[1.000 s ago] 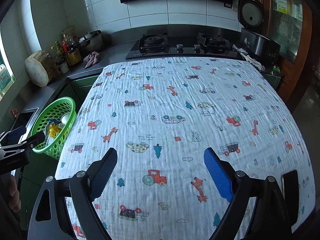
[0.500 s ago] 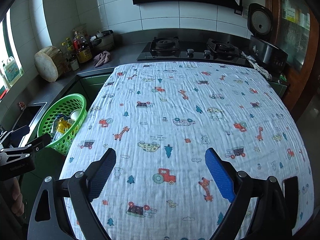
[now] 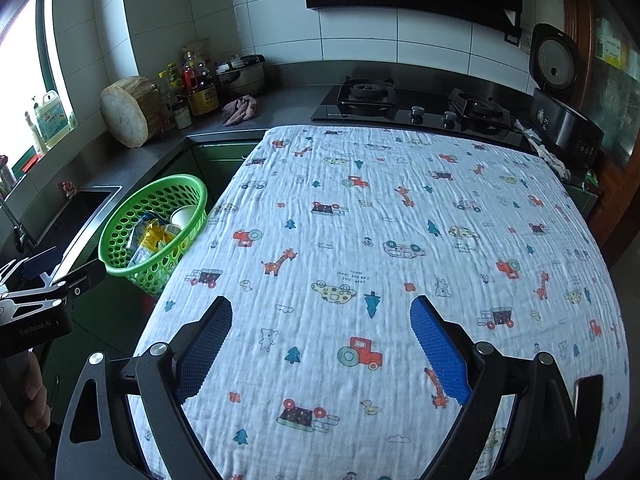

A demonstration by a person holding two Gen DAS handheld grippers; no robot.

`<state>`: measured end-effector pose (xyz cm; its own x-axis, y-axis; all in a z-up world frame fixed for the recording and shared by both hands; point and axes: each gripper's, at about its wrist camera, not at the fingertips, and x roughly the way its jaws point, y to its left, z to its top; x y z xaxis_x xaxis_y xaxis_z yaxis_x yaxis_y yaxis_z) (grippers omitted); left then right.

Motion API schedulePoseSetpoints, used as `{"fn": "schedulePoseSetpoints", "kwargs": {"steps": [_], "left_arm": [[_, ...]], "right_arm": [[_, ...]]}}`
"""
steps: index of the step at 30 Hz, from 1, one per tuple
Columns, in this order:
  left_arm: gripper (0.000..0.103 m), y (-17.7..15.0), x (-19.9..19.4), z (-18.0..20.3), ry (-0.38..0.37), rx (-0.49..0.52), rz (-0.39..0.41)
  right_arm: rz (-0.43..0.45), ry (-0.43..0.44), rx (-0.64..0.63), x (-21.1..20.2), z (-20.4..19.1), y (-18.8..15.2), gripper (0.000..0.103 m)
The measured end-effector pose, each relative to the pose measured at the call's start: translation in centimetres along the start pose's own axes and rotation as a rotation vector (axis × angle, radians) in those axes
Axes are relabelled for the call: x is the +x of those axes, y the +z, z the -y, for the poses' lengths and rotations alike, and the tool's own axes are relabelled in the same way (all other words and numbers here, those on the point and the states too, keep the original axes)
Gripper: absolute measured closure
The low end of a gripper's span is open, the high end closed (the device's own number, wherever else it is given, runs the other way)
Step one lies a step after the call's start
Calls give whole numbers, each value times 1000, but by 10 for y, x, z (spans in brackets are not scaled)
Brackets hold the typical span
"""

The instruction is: Collect trash

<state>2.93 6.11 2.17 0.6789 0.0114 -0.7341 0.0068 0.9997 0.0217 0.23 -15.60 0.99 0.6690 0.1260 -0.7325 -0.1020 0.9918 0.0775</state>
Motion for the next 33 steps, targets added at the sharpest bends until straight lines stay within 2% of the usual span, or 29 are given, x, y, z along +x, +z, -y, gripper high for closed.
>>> {"fn": "schedulePoseSetpoints", "kwargs": {"steps": [15,33], "left_arm": [[5,-14,-14,-12,57,-44,0],[5,-17,-16,2,31,-3,-1]], "right_arm": [[-3,54,-58,4,-17,1,15],[-6,42,-45,-2,-11,-8,15]]}}
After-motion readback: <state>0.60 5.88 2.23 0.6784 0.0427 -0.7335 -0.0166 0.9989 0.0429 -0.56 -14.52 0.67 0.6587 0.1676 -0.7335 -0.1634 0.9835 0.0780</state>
